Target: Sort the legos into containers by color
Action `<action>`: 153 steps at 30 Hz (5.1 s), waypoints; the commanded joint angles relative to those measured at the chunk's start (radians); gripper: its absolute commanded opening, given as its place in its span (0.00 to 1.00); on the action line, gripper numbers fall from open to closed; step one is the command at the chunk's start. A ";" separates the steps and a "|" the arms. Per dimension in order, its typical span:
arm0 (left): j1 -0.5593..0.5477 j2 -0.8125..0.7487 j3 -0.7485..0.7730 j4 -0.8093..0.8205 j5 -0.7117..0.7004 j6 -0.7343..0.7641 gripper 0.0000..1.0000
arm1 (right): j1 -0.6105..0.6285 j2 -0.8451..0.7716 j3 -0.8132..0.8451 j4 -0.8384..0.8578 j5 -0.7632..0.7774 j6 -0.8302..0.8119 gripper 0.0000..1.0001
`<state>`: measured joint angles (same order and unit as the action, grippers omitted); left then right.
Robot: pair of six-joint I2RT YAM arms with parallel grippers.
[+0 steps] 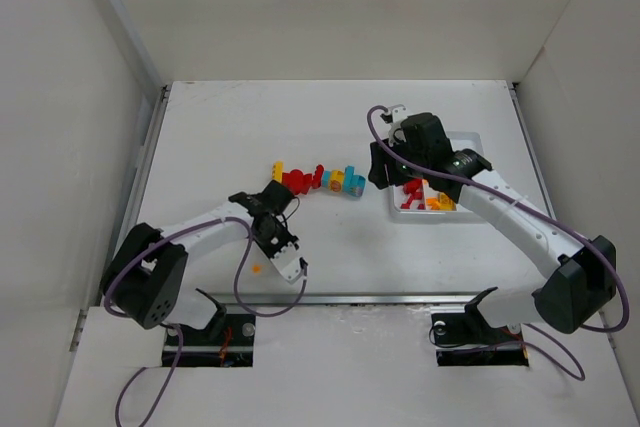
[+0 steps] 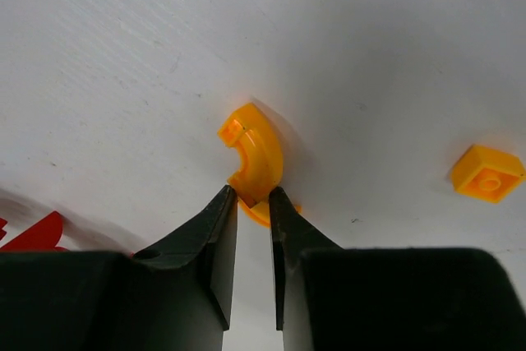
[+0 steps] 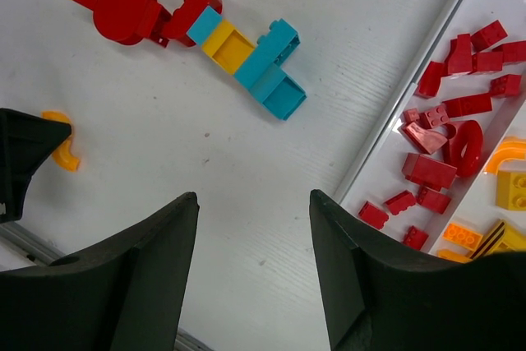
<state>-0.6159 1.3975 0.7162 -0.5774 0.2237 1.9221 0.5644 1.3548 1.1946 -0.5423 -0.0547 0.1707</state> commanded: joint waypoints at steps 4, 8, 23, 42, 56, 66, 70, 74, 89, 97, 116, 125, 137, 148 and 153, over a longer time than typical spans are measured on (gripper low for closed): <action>-0.012 0.018 0.075 -0.090 0.120 -0.217 0.00 | 0.009 0.000 0.014 0.033 0.029 -0.016 0.62; 0.039 0.050 0.230 -0.090 0.248 -0.433 0.00 | 0.009 -0.020 0.039 0.033 0.038 0.019 0.62; 0.133 0.080 0.454 -0.119 0.607 -0.742 0.00 | 0.028 -0.051 -0.058 0.286 -0.224 0.138 0.63; 0.185 0.035 0.642 0.433 0.754 -1.757 0.00 | 0.121 -0.155 -0.124 0.556 -0.352 0.116 0.63; 0.104 -0.169 0.519 0.679 0.250 -2.097 0.00 | 0.135 -0.293 -0.245 0.695 -0.073 0.231 0.59; 0.053 -0.198 0.486 0.668 0.167 -2.097 0.00 | 0.209 -0.184 -0.181 0.780 -0.051 0.254 0.57; 0.053 -0.209 0.463 0.668 0.167 -2.097 0.00 | 0.241 -0.143 -0.156 0.780 -0.002 0.254 0.52; 0.044 -0.230 0.439 0.657 0.155 -2.086 0.00 | 0.241 -0.143 -0.156 0.780 0.058 0.254 0.48; 0.035 -0.239 0.419 0.627 0.146 -2.059 0.00 | 0.250 -0.091 -0.127 0.780 0.079 0.256 0.37; 0.025 -0.239 0.410 0.617 0.137 -2.039 0.00 | 0.250 -0.082 -0.116 0.780 0.090 0.256 0.28; 0.016 -0.249 0.373 0.610 0.169 -1.983 0.58 | 0.250 -0.100 -0.157 0.780 0.142 0.256 0.00; 0.016 -0.285 0.352 0.608 0.147 -1.817 1.00 | 0.212 -0.170 -0.194 0.553 0.426 0.247 0.00; 0.016 -0.338 0.121 0.222 0.350 -0.912 0.84 | -0.340 -0.051 -0.250 0.141 0.153 0.162 0.00; 0.016 -0.157 0.072 0.054 0.315 -0.686 0.82 | -0.373 0.159 -0.136 0.073 0.185 0.116 0.34; 0.016 -0.144 0.049 0.054 0.305 -0.635 0.85 | -0.373 0.150 -0.113 0.041 0.197 0.105 0.50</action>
<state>-0.5949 1.2503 0.7776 -0.4892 0.5175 1.2179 0.1974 1.5291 1.0252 -0.4801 0.1310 0.2905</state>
